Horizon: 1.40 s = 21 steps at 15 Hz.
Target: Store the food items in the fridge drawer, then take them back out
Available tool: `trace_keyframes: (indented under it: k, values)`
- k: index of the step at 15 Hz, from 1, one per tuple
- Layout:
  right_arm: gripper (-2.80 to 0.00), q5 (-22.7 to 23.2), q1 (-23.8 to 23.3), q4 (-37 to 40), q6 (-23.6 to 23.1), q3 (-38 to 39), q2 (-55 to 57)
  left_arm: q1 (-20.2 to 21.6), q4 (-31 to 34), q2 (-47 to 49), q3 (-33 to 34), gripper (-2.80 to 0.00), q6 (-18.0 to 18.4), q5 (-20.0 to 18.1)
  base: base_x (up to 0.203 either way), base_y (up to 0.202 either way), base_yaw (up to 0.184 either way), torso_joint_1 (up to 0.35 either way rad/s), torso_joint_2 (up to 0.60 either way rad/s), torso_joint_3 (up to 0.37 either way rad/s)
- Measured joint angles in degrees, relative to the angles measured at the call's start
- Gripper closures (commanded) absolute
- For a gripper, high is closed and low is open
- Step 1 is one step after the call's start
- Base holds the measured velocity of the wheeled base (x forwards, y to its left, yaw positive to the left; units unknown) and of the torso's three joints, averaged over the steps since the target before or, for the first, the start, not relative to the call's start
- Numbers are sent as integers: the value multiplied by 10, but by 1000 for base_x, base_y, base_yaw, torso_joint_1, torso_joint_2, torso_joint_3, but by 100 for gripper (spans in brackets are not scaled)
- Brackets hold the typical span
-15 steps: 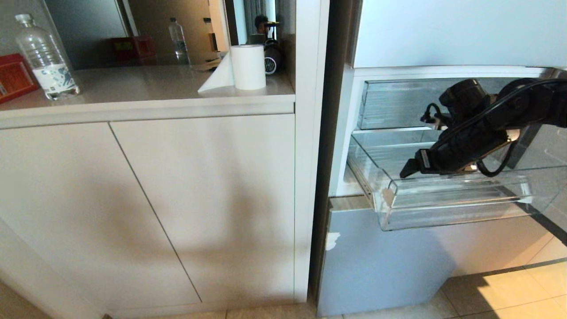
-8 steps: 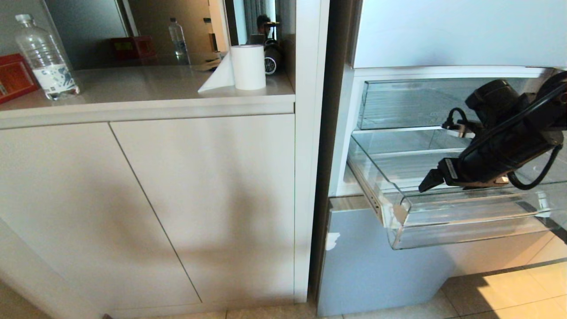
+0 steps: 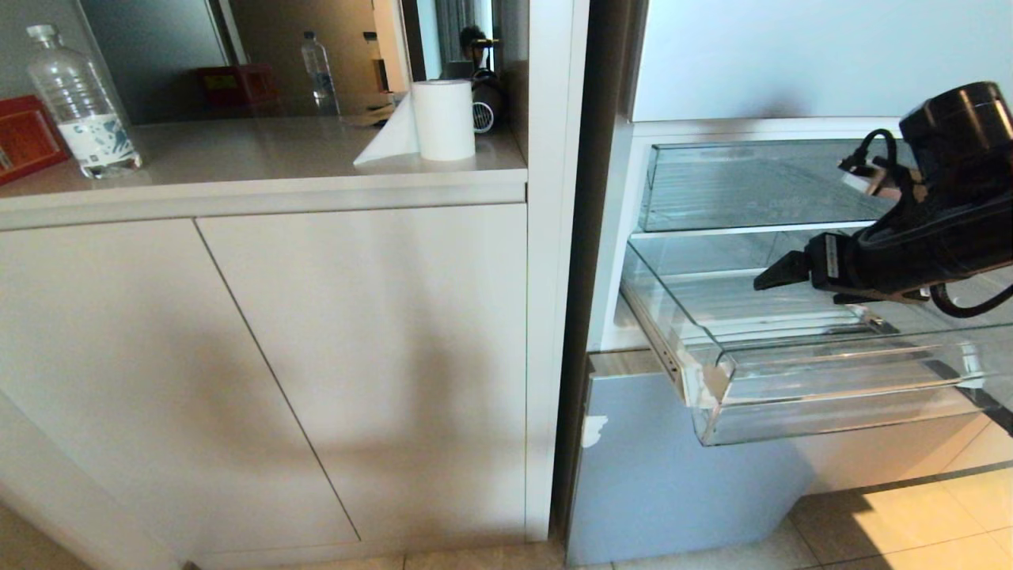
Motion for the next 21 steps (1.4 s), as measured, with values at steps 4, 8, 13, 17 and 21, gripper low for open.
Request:
trace_keyframes:
  k: [4, 8, 13, 17, 21]
  values:
    - [0, 0, 27, -3, -4, 62, -139, 0, 0, 0, 0, 0, 0, 0, 0, 0, 0, 0, 0, 0]
    - [0, -3, 58, -3, -21, 192, -361, 0, 0, 0, 0, 0, 0, 0, 0, 0, 0, 0, 0, 0]
    - [0, -34, 68, -17, -29, 412, -677, 0, 0, 0, 0, 0, 1, 0, 0, 0, 0, 0, 0, 0]
    - [0, -99, 71, -162, -57, 672, -801, 0, 0, 0, 0, 0, 1, 0, 0, 0, 0, 0, 0, 0]
    - [0, -66, 38, -371, -144, 883, -826, 0, 0, 0, 0, 0, 1, 0, 0, 0, 0, 0, 0, 0]
